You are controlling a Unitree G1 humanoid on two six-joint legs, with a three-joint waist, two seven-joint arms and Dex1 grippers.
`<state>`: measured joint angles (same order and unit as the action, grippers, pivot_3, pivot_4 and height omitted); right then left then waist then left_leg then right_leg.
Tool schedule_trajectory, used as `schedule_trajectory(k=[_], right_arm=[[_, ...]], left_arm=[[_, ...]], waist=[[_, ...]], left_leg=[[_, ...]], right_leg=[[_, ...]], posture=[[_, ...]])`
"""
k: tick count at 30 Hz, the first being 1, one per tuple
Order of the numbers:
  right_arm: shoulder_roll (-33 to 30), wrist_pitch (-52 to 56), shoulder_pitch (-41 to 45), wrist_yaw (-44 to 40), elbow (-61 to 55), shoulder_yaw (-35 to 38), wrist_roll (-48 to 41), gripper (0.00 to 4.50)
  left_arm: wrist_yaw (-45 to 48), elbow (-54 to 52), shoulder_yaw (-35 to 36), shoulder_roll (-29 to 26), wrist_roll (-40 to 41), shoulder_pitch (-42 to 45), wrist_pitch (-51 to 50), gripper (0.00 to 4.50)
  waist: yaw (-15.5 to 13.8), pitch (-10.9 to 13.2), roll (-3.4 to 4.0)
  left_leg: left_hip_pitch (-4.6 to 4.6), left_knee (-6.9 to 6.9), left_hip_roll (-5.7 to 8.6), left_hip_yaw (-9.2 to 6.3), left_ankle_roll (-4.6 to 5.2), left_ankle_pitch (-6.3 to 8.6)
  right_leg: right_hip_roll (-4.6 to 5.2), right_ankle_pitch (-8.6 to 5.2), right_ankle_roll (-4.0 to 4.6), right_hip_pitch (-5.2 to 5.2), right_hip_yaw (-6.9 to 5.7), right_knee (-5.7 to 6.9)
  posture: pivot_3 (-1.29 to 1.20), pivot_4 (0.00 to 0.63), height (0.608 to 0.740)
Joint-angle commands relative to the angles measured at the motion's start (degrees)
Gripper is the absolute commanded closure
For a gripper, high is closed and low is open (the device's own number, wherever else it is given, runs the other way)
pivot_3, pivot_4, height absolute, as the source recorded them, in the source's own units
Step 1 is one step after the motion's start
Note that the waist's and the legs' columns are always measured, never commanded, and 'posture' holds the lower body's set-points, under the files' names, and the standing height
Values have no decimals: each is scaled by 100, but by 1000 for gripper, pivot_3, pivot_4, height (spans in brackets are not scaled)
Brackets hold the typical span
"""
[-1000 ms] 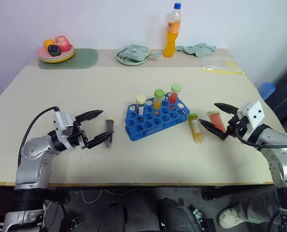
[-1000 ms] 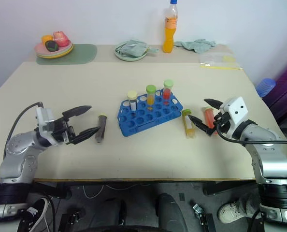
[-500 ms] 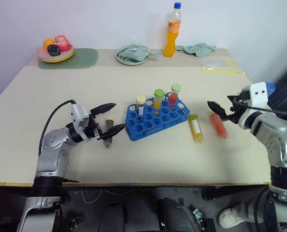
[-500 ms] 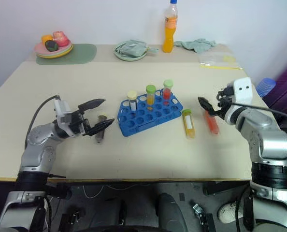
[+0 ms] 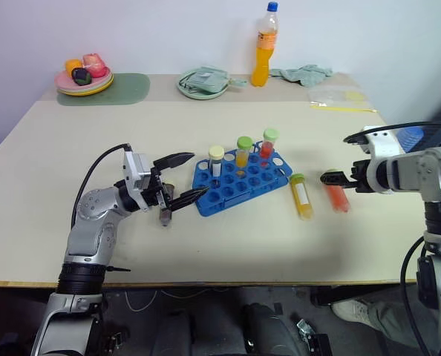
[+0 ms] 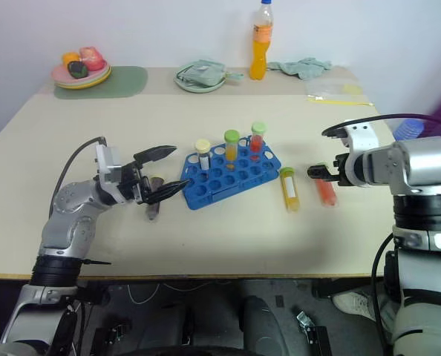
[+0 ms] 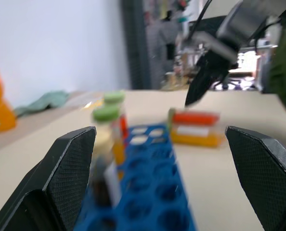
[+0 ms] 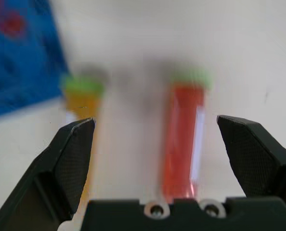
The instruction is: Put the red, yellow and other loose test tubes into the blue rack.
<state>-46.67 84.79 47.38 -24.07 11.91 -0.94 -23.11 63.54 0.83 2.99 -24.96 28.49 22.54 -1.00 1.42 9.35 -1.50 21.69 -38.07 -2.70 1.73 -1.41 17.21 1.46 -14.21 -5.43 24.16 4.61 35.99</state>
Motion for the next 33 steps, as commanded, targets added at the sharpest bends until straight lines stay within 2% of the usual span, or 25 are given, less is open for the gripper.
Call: schedule_trajectory(k=[1,12,18,21,26,27,30,33], right_arm=[[-115,-550,350,-288,652,-379,320,0],[294,-1898,1206,-933,2894,-1007,1171,0],[529,-2378,1459,-1257,3611,-1221,1608,0],[594,-2372,1535,-1458,3842,-1265,1741,818],[654,-2438,1560,-1648,3900,-1280,1933,3417],[642,-2452,1575,-1670,3896,-1259,1958,3684],[613,-2519,1657,-1614,3836,-981,1888,3684],[460,-3048,1380,-1654,2950,-499,1657,3684]], left_arm=[[-15,-476,86,-118,248,-145,-205,73],[-333,-1104,191,-226,289,-696,-347,73],[-430,-1223,219,-241,284,-916,-283,73],[-448,-1218,244,-241,281,-977,-237,0],[-460,-1199,247,-241,258,-1020,-177,0],[-464,-1182,243,-236,254,-1012,-168,0],[-453,-1100,222,-227,239,-976,-122,0],[-457,-1052,212,-229,236,-923,-106,0]], waist=[[32,0,1],[114,1,2],[111,1,3],[104,2,3],[112,1,3],[112,1,3],[111,3,5],[110,5,9]], left_leg=[[-1,2,-1,-1,0,0],[0,4,-2,-2,1,0],[0,4,-2,-2,1,0],[2,4,-1,-1,0,0],[0,4,-2,-2,0,0],[0,4,-2,-1,0,0],[0,4,-2,-1,0,0],[1,4,-2,-1,0,0]], right_leg=[[-2,3,-6,2,-1,2],[-5,7,-13,5,-1,5],[-5,7,-13,6,-1,5],[-3,6,-12,6,-1,4],[-4,6,-11,6,-1,5],[-4,6,-11,6,-1,5],[-4,6,-11,6,-1,5],[-4,6,-12,7,-1,5]], posture=[[0,150,740],[0,150,740],[0,150,740],[0,150,740],[0,150,740],[0,150,740],[0,150,740],[0,150,740]])
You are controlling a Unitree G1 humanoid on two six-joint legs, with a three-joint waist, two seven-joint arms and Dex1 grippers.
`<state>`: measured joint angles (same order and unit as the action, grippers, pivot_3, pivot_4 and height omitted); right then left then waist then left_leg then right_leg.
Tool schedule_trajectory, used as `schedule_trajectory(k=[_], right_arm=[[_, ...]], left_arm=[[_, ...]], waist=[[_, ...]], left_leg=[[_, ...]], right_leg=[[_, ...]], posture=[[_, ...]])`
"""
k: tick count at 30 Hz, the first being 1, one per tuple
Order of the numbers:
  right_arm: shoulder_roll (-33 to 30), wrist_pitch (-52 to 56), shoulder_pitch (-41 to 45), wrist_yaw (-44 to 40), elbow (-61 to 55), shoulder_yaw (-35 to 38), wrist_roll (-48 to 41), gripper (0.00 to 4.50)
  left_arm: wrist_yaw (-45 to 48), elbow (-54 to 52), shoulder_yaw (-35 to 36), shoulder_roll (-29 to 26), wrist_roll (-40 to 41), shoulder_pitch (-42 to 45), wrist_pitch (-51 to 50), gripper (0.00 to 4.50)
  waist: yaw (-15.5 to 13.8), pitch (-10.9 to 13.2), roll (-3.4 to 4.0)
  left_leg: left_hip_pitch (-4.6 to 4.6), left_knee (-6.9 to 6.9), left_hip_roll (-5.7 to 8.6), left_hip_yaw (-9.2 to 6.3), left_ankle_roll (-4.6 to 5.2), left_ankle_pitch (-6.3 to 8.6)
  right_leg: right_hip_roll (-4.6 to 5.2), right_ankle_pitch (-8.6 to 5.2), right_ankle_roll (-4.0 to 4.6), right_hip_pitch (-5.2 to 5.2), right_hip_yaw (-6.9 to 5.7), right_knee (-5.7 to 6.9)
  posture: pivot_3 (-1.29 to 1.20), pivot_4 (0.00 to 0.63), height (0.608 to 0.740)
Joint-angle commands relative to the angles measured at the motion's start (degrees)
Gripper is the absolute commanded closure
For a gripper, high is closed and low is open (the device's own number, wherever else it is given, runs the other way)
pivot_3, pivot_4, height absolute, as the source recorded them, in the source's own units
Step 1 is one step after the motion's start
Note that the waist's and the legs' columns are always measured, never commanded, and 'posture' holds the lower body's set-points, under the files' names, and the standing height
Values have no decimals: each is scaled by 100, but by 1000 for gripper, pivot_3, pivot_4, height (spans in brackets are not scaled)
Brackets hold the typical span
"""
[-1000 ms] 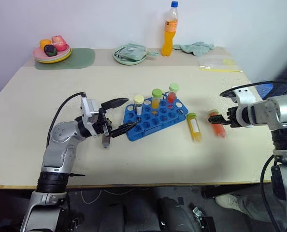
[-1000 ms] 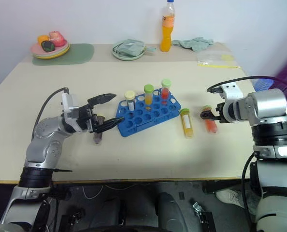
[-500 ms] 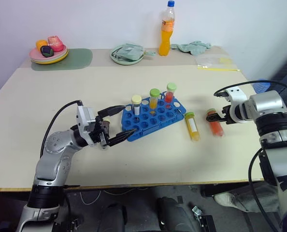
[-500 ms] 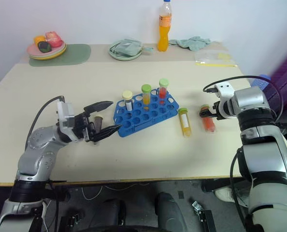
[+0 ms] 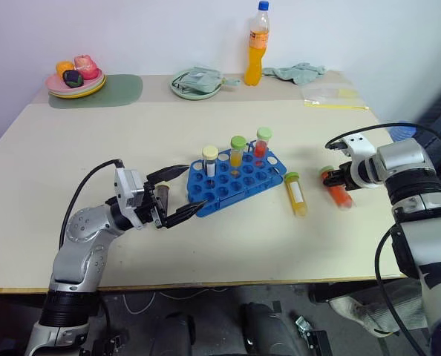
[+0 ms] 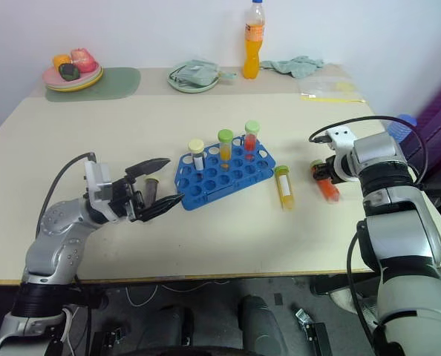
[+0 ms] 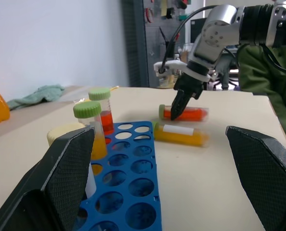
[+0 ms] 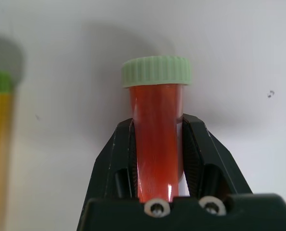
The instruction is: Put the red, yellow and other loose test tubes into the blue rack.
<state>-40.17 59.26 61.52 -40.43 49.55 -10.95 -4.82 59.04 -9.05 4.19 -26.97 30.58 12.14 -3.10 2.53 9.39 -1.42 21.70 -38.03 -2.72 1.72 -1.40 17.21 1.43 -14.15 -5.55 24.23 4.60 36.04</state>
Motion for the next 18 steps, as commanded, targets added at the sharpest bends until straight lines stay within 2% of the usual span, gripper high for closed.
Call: schedule_trajectory(k=[1,6,9,10,14,16,18], right_arm=[[-211,-603,-167,5,-1146,748,-300,3684],[200,-1090,-1463,399,-3574,2648,-1357,3684],[1199,-2358,-2309,1052,-5071,3502,-1752,3684],[1531,-2827,-2511,1273,-5468,3610,-1771,3684],[2925,-2752,-2907,2114,-6474,3989,-2892,3684],[3359,-3003,-3001,2440,-6662,3949,-3020,3684],[3621,-3452,-3158,2447,-6563,3545,-2690,3684]], left_arm=[[1,-47,99,-32,31,125,112,0],[75,93,151,-71,60,204,138,0],[167,254,167,-98,65,317,153,0],[203,325,176,-108,64,366,160,0],[341,666,176,-99,30,639,190,0],[421,796,153,-96,-15,728,243,0],[494,985,135,-81,-37,871,292,0]], waist=[[-2,2,4],[-32,1,2],[-24,-1,-1],[-9,-1,0],[11,4,9],[6,4,9],[1,3,8]], left_leg=[[1,0,0,0,0,0],[5,4,0,-10,0,0],[8,4,-1,-17,0,0],[9,4,-1,-18,0,0],[5,4,-3,-15,0,0],[0,3,-3,-15,0,0],[1,4,-4,-15,0,0]], right_leg=[[0,1,-1,1,0,-1],[-1,3,-6,-1,-7,-1],[-2,3,-9,-1,-13,1],[-2,3,-9,0,-13,1],[-5,4,-9,4,-9,9],[-5,4,-8,2,-9,12],[-4,3,-7,2,-9,11]], posture=[[0,150,740],[0,150,740],[0,150,740],[0,150,740],[0,150,740],[0,150,740],[0,150,740]])
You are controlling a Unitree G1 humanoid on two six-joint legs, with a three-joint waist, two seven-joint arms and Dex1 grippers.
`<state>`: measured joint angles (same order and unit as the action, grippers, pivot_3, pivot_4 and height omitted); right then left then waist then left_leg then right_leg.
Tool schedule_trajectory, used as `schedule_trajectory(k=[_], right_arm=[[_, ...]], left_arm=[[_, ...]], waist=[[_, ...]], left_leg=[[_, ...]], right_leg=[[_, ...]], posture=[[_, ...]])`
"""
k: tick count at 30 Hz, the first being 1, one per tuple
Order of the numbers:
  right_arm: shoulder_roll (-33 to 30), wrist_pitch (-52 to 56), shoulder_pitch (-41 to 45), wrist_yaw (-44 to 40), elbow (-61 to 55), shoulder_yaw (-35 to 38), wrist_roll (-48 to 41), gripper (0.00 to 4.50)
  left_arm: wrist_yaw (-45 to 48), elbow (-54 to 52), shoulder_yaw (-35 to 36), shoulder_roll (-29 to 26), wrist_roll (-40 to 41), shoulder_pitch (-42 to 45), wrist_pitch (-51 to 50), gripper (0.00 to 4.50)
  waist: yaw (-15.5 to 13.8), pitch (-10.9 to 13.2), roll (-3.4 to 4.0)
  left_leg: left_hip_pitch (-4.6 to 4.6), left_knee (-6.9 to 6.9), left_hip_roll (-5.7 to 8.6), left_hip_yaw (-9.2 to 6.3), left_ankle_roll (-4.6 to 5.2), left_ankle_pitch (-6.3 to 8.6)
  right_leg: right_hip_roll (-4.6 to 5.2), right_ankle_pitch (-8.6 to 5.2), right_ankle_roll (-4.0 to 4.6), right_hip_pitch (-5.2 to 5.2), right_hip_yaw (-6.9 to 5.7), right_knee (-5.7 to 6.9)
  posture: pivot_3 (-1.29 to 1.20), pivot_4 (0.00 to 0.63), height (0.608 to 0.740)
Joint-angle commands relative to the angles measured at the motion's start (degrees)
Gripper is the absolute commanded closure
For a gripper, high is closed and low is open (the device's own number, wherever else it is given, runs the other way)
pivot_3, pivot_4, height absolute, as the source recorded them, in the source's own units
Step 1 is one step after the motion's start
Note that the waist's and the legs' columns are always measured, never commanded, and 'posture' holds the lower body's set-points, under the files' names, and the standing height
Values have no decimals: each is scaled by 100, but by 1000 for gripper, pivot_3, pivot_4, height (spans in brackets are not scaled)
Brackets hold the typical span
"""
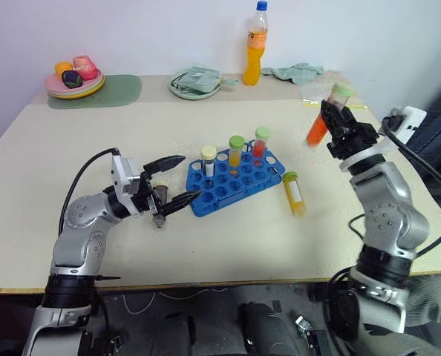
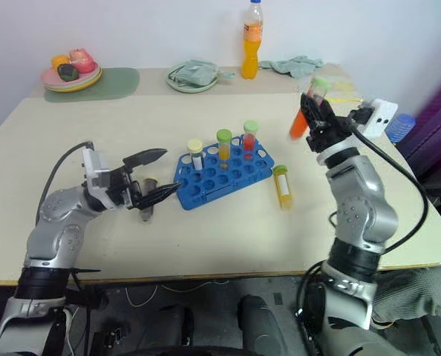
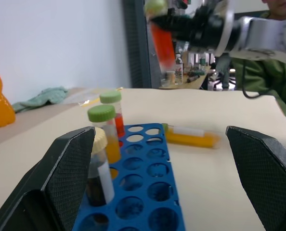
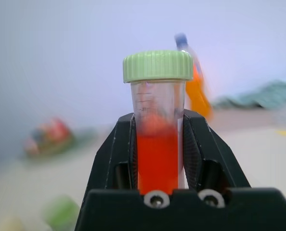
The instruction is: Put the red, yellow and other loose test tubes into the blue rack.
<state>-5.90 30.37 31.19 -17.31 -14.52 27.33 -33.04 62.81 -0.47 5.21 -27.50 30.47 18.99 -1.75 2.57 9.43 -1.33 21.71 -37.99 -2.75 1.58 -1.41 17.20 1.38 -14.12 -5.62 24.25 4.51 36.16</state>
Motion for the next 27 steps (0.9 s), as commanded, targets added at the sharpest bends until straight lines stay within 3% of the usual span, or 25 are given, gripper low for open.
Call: schedule_trajectory(k=[1,8,13,27], right_arm=[[260,-936,-242,-8,-17,-505,350,3684],[456,-2641,-770,-482,1108,-1487,1212,3684],[407,-3476,-693,-731,1965,-1660,1384,3684],[385,-4455,-238,-629,3380,-1551,1395,3684]], left_arm=[[177,211,26,-34,-28,246,175,0],[289,376,73,-78,-48,339,213,0],[271,206,153,-147,-20,165,175,0],[72,-212,202,-282,24,-121,65,0]], waist=[[-10,-1,-1],[1,0,0],[8,0,0],[5,1,0]], left_leg=[[0,0,1,0,0,0],[-1,0,3,3,0,0],[-5,1,2,3,0,0],[-8,2,1,4,0,0]], right_leg=[[1,0,1,-2,0,-1],[3,-1,1,-3,0,-4],[3,-1,1,-4,0,-2],[5,-1,2,-6,1,0]], posture=[[0,150,740],[0,150,740],[0,150,740],[0,150,740]])
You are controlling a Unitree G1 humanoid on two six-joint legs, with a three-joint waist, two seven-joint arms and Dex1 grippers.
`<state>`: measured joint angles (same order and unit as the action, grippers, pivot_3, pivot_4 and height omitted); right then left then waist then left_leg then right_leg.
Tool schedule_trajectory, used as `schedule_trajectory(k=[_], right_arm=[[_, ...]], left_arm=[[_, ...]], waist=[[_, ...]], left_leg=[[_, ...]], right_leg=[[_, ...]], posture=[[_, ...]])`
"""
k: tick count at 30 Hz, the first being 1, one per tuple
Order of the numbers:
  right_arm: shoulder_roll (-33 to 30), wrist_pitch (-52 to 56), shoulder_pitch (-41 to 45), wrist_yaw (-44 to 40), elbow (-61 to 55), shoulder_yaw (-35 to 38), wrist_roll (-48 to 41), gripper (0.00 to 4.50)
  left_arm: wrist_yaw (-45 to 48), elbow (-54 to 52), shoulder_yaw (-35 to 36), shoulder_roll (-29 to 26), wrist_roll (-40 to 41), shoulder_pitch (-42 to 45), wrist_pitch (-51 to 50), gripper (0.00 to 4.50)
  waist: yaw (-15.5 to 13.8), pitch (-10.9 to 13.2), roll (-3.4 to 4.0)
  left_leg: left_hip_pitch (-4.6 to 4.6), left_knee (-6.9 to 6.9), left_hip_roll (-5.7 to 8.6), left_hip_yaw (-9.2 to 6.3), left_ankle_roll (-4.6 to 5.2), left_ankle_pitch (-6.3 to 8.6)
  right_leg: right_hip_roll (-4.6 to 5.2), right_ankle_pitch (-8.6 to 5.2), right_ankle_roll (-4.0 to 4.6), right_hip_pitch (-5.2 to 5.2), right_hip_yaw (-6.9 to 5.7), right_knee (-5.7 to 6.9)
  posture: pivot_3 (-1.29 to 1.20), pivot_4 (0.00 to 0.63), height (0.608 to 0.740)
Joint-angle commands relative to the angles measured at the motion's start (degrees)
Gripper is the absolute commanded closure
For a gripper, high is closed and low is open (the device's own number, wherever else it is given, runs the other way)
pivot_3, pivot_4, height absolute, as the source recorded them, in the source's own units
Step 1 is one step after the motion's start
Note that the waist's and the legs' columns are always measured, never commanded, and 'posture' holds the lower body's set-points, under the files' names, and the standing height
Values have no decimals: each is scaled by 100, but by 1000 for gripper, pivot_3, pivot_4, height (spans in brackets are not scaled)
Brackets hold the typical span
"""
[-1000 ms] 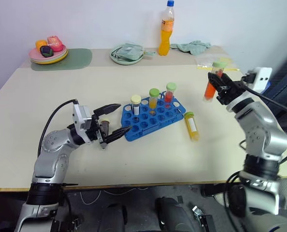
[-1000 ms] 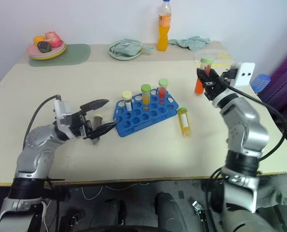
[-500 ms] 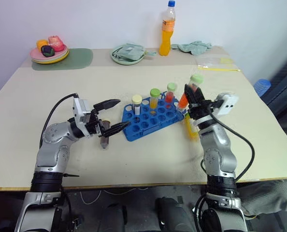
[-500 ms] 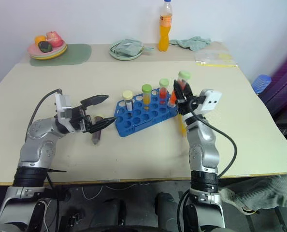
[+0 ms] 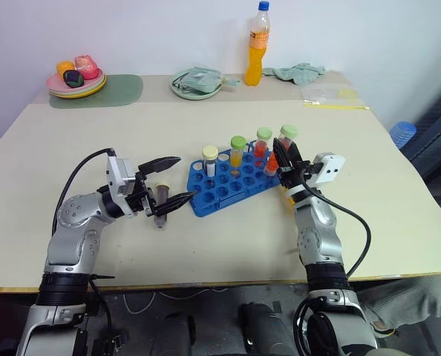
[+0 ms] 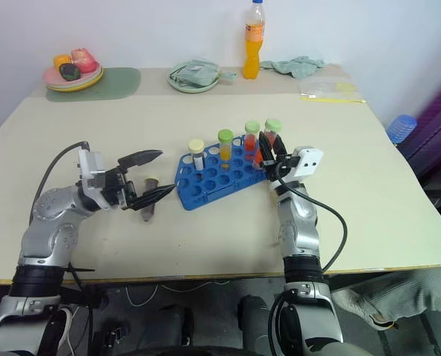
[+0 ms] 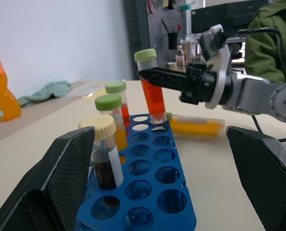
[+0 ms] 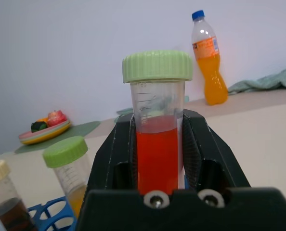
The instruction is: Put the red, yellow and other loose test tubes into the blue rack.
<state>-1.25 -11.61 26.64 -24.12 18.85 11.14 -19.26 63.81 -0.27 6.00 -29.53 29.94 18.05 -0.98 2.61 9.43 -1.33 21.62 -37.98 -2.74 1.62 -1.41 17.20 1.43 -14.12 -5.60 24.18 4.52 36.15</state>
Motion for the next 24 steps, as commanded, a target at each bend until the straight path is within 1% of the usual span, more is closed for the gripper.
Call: schedule_trajectory(k=[1,16,24], right_arm=[[-94,-279,238,57,97,74,15,3684],[-195,-352,-62,-38,-85,-123,66,3684],[-169,-568,173,26,320,-205,193,3684]], left_arm=[[-46,-247,124,-78,89,-27,-29,0],[-110,-399,87,-112,142,46,-217,0],[-243,-504,20,-66,125,115,-333,0]], waist=[[1,0,0],[0,0,0],[4,0,0]], left_leg=[[0,0,0,0,0,0],[-3,0,0,0,0,0],[-7,0,0,0,0,0]], right_leg=[[0,0,0,0,0,0],[0,0,0,-2,0,1],[0,0,1,-7,1,1]], posture=[[0,150,740],[0,150,740],[0,150,740]])
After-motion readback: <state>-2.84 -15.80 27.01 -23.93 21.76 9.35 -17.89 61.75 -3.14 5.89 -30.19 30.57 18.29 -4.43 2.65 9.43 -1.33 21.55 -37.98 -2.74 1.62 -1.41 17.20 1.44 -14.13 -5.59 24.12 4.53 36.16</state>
